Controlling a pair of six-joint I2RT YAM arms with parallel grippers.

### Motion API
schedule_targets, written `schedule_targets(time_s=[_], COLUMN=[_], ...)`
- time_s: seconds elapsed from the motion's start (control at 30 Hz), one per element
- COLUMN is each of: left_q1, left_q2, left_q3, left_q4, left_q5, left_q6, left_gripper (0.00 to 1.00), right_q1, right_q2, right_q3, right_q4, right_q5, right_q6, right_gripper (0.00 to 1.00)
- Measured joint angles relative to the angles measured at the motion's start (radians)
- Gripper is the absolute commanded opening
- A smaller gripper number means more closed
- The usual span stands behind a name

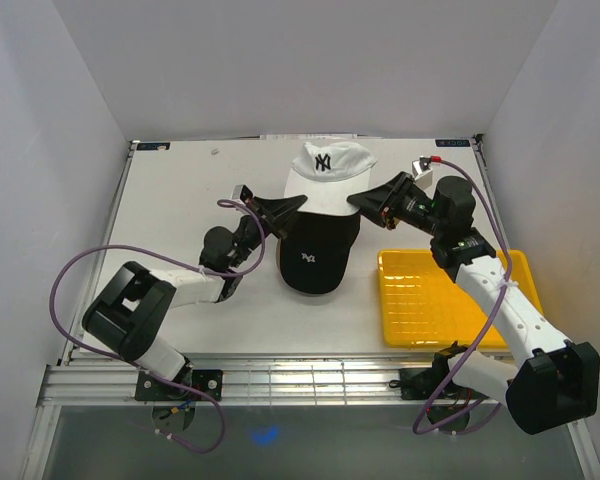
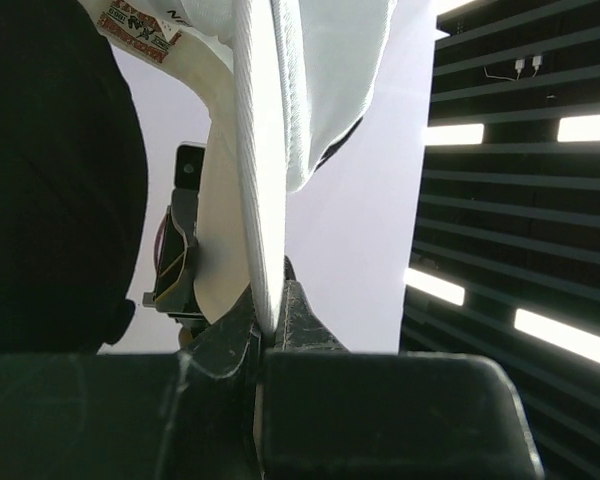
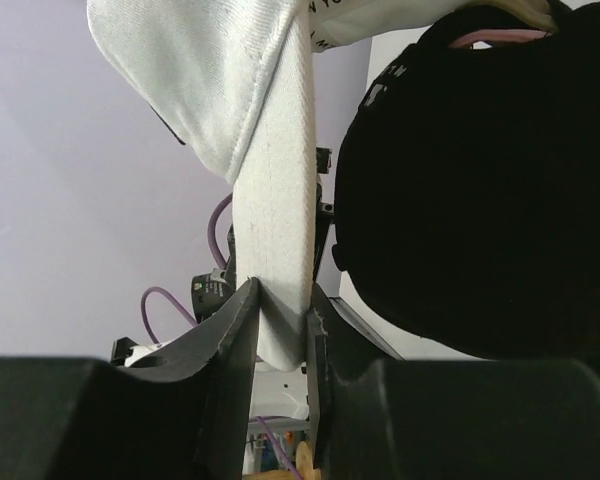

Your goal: Stack the hats

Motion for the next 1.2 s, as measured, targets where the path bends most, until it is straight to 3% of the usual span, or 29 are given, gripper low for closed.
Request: schedule_targets(time_s=[1.2], left_q1=[0.058], left_q2=[-0.123], left_q3=[-0.227], left_q4=[-0.019], left_q5=[0.146], left_q6=[0.113], left_gripper=[0.0], right_q1=[0.064], right_q2=[-0.002], right_q3=[-0.127], right_q4=[-0.039], right_q5=[-0.106], right_q6=[-0.188], right_gripper=[0.22])
